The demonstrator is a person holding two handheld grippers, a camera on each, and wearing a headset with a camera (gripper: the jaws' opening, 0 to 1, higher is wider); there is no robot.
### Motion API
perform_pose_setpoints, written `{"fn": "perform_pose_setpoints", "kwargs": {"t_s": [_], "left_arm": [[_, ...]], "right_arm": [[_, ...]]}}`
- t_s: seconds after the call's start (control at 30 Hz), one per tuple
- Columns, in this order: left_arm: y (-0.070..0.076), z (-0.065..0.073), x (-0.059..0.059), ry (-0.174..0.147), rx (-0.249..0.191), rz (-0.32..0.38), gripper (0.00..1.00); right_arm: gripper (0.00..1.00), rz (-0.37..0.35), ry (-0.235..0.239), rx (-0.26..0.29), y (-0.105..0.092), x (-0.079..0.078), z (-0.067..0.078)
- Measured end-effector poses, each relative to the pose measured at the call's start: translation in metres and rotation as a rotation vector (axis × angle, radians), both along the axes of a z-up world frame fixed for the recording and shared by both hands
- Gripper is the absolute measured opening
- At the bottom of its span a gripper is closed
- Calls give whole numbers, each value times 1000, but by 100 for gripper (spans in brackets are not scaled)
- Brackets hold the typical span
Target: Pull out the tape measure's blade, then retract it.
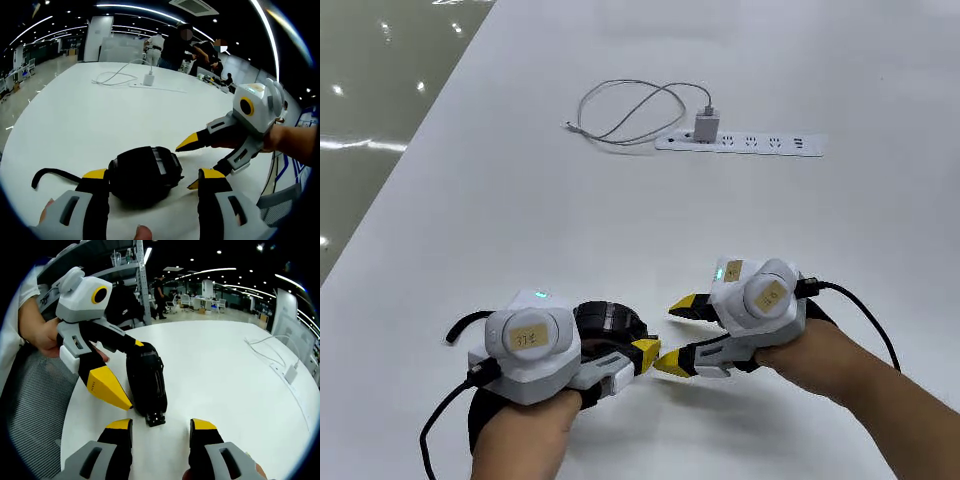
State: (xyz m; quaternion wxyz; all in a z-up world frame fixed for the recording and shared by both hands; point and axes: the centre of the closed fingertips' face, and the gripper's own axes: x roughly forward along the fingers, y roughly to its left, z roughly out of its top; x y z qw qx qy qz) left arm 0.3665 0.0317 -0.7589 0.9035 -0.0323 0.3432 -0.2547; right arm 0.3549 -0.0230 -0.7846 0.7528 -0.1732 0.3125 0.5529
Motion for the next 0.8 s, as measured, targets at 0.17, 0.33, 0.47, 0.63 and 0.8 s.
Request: {"fn": "perform_pose_setpoints", "kwargs": {"t_s": [0.17,0.33,0.47,0.63,0.8], "left_arm": [[0,8,-2,-21,6,-30,70],[0,12,-4,-34,-4,-56,71],[-1,14,-7,-48,4,-81,72],[-1,17,-10,-61,6,-108,73],[-2,18,-11,-70,6,-125,74]], "right_arm": [[44,-16,-6,14,-3,-3,6],[44,-35,-18,26,-6,-3,13],[45,-46,-14,33,-8,-6,15],[46,-67,-12,42,-12,-10,18],[47,-76,-5,44,-15,-12,18]]}}
